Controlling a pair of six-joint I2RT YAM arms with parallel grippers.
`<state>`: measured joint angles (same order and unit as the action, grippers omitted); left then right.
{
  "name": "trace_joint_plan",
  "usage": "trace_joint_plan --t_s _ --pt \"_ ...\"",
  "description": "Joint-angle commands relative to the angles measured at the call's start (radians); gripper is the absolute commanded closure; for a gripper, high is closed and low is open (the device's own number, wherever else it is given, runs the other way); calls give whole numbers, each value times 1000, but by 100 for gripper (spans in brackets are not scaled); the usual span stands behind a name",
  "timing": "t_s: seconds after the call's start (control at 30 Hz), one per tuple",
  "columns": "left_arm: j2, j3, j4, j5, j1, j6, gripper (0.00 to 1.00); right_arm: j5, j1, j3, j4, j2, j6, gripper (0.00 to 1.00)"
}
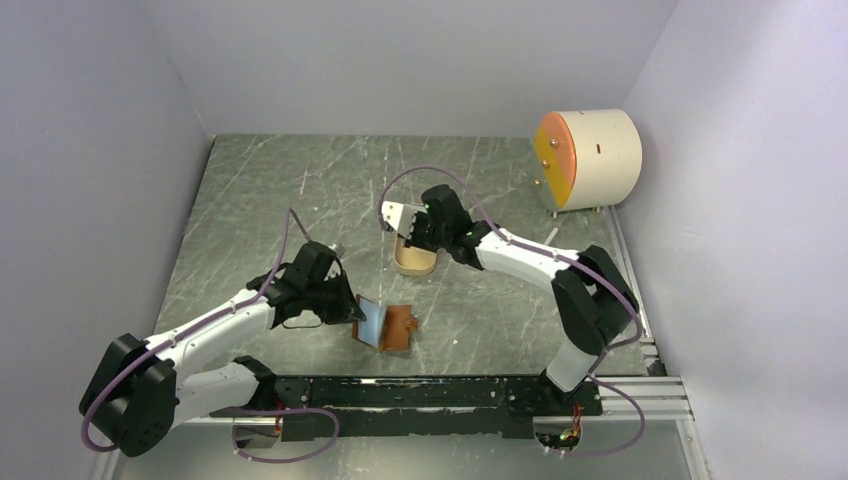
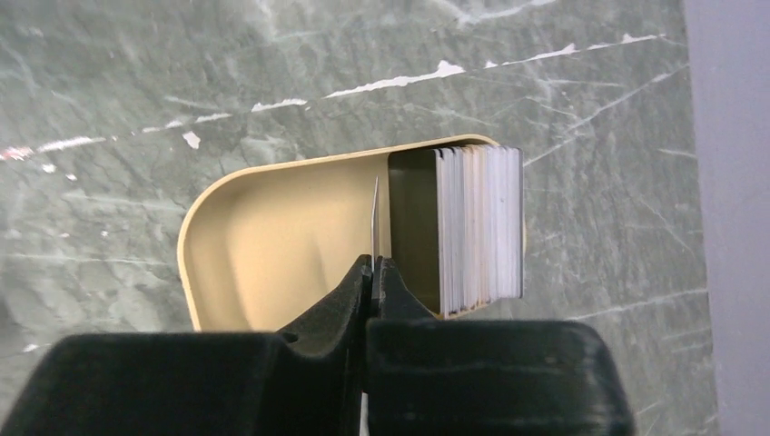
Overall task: Put the credit cards into the card holder
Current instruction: Pick up the credit card from the storage box, then insert the credit card into the card holder.
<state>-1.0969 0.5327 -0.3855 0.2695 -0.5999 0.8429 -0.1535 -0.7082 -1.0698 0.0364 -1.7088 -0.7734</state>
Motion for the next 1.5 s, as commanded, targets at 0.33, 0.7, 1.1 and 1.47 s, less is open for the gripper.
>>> trace_joint_plan --t_s 0.33,0.7,1.1,1.47 --pt "-13 42 39 -15 -7 11 91 34 -21 66 -44 365 826 100" --pt "-86 10 177 -12 -46 85 91 -55 -65 389 -166 655 1652 100" --pt "-138 -2 244 -78 -113 142 91 157 -230 483 -58 613 1741 100" --pt "-146 -37 275 -89 -116 165 91 134 -241 502 -131 525 1773 100"
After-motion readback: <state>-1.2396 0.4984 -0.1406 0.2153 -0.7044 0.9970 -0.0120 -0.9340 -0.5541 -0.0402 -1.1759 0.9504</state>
